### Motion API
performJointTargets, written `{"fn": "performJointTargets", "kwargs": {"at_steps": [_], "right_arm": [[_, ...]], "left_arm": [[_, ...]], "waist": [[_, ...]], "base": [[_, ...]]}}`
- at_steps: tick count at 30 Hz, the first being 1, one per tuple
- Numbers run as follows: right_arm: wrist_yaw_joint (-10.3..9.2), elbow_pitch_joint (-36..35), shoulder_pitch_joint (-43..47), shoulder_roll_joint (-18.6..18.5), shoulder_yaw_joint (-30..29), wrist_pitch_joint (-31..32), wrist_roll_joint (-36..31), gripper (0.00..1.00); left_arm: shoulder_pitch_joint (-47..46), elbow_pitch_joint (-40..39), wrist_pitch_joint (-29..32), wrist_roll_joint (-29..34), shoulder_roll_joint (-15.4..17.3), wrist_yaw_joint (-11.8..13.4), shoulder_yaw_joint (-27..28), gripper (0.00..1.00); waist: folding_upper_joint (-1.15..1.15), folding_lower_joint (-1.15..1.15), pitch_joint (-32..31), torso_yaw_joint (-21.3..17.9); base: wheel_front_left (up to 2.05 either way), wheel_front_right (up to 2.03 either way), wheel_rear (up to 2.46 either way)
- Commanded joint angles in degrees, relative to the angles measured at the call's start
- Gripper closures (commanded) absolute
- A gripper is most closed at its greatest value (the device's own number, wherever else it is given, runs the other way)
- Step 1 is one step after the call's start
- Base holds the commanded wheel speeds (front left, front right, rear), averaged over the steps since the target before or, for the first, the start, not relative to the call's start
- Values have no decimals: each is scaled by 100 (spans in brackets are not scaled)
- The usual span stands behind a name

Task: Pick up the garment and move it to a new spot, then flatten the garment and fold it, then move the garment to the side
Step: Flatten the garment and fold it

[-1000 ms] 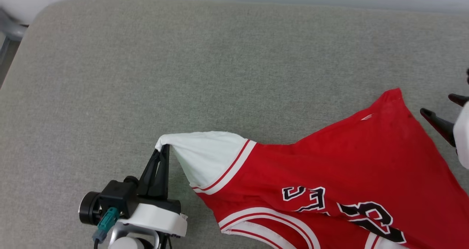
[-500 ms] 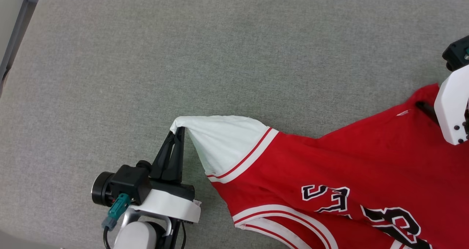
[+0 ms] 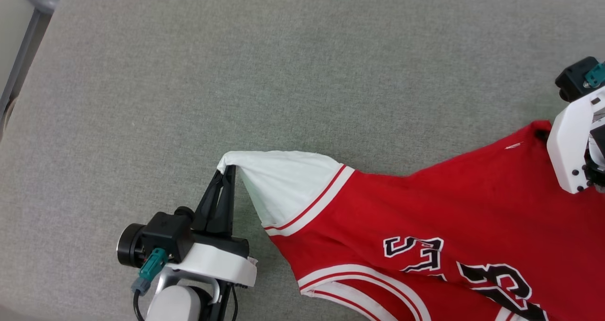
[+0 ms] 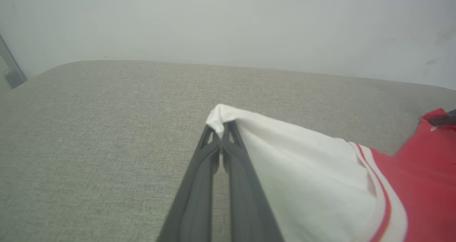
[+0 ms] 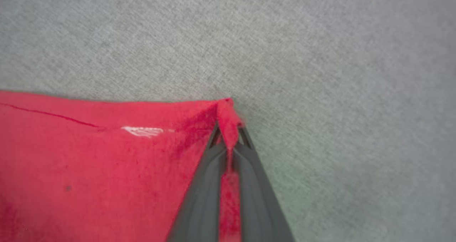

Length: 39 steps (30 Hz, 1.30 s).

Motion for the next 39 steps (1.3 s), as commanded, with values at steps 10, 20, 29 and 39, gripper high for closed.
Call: {"fn": "performJointTargets", "kwargs": {"at_steps": [10,20,29,39], "right_arm": [[-8,-448,137,-171,169,-1459,372,100],[-8,-1281,530,-225,-522,-2153,402,100],[-8,-1994,428,60,-1516,-2150,93,100],[-8,-1978,-580,553,-2272,-1779,-326,100]], "left_arm": [[213,-70,-13,211,246,-70,244,100],[-475,-606,190,422,641,-90,335,100],[-1861,-822,578,401,1042,-288,385,100],[-4020,-407,833,415,1294,-426,156,100]], "waist": [[0,0,-987,-452],[0,0,-1575,-787],[0,0,-1530,-1020],[0,0,-816,-1152]], "base": [[0,0,0],[0,0,0],[0,0,0],[0,0,0]]}}
